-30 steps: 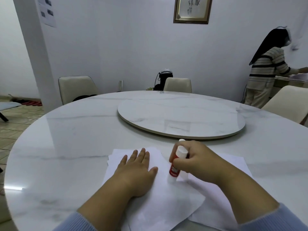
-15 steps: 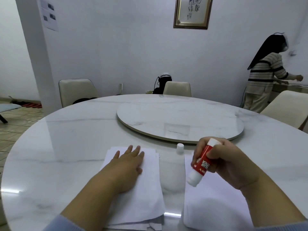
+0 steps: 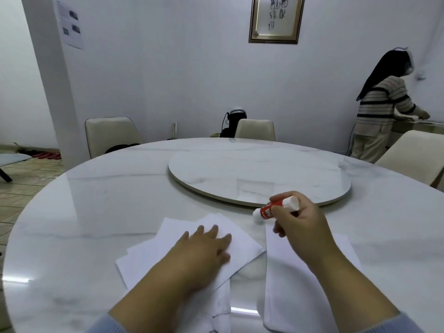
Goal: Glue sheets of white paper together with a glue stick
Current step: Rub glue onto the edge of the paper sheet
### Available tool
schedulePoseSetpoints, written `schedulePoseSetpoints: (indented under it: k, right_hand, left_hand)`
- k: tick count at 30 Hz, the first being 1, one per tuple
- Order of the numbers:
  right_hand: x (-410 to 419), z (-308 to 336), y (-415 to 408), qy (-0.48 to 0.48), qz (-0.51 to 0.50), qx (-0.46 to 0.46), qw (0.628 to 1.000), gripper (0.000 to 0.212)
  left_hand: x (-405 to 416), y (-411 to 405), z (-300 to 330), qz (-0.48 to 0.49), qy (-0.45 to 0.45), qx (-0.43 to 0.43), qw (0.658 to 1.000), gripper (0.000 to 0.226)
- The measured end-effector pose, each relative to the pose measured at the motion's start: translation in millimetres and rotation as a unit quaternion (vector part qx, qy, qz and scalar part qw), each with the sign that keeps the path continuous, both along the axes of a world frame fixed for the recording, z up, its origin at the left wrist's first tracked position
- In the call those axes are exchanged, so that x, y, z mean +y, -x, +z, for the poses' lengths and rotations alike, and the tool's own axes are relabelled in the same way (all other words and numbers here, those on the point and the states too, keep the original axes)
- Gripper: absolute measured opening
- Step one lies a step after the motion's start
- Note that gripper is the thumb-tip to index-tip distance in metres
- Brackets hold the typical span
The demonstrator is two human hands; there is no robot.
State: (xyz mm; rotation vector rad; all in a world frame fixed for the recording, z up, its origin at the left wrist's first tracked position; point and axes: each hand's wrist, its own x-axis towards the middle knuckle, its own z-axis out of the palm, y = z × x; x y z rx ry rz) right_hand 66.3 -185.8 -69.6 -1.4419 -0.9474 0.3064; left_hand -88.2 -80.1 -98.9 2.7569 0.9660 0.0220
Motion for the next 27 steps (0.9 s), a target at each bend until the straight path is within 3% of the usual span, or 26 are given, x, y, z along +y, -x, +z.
schedulePoseSetpoints:
  k: [3, 7, 11, 17, 24, 27]
  right_hand:
    - [4, -4, 9, 0.044, 0.021, -0.054, 0.997, 0.011]
    - [9, -8, 10, 0.080, 0.037, -0.078, 0.993, 0.010]
    - [16, -16, 7, 0.113, 0.054, -0.092, 0.988, 0.013]
    - [19, -19, 6, 0.161, 0.087, -0.141, 0.973, 0.013]
    - [-7, 4, 7, 0.209, 0.140, -0.176, 0.952, 0.006]
    - [-12, 11, 5, 0.239, 0.205, -0.140, 0.939, 0.019]
  left_hand:
    - [6, 9, 11, -0.042, 0.079, 0.015, 0.996, 0.054]
    - [6, 17, 15, -0.049, 0.101, -0.006, 0.994, 0.055]
    - [-4, 13, 5, -0.027, 0.063, -0.054, 0.996, 0.056]
    - [-2, 10, -6, -0.053, 0.037, 0.062, 0.996, 0.062]
    - [0, 10, -7, -0.053, 0.041, 0.070, 0.995, 0.063]
    - [0, 10, -7, -0.051, 0.043, 0.066, 0.996, 0.063]
